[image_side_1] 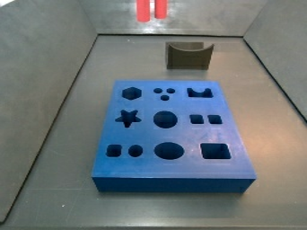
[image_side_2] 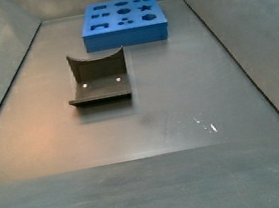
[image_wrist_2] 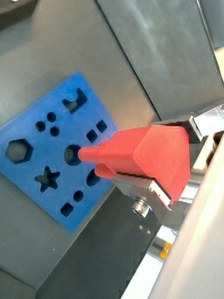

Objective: Insert the 3 prong object.

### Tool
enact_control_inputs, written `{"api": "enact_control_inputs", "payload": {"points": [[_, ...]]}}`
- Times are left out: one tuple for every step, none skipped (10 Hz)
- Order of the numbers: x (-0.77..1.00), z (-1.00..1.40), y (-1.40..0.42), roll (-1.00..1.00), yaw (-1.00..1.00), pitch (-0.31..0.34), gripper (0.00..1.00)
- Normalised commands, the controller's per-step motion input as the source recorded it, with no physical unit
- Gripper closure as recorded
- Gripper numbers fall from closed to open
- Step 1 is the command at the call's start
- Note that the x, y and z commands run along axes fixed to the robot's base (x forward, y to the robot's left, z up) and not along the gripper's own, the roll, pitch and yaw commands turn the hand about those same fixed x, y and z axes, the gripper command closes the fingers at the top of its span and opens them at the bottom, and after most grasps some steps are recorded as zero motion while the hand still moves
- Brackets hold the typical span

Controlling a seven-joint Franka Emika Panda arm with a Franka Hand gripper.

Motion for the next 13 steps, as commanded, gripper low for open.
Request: {"api": "enact_control_inputs", "payload": {"points": [[0.00,-0.81,0.06,0.00,1.00,-0.069,1.00],[0.23,-0.72,0.06,-0.07,0.75,-0.066,1.00],[0.30,-0.71,0.08,-0.06,0.69,-0.050,1.00],[0.41,-0.62,0.12,0.00,0.60,-0.001,1.00],[0.49,-0.46,0.13,0.17,0.51,0.000,1.00],[0.50,-0.28,0.20,0.40,0.39,0.120,1.00],[0.35,-0.11,0.32,0.45,0.31,0.206,1.00],[0.28,-0.07,0.31,0.46,0.33,0.236,1.00],[0.49,-0.33,0.18,0.32,0.15,0.226,1.00],[0.53,-0.76,0.07,0.13,0.04,0.187,1.00],[0.25,-1.00,0.00,0.03,0.09,0.077,1.00],[0.03,-1.00,0.00,0.06,0.19,0.044,1.00],[0.00,-1.00,0.00,0.06,0.28,0.033,1.00]]}}
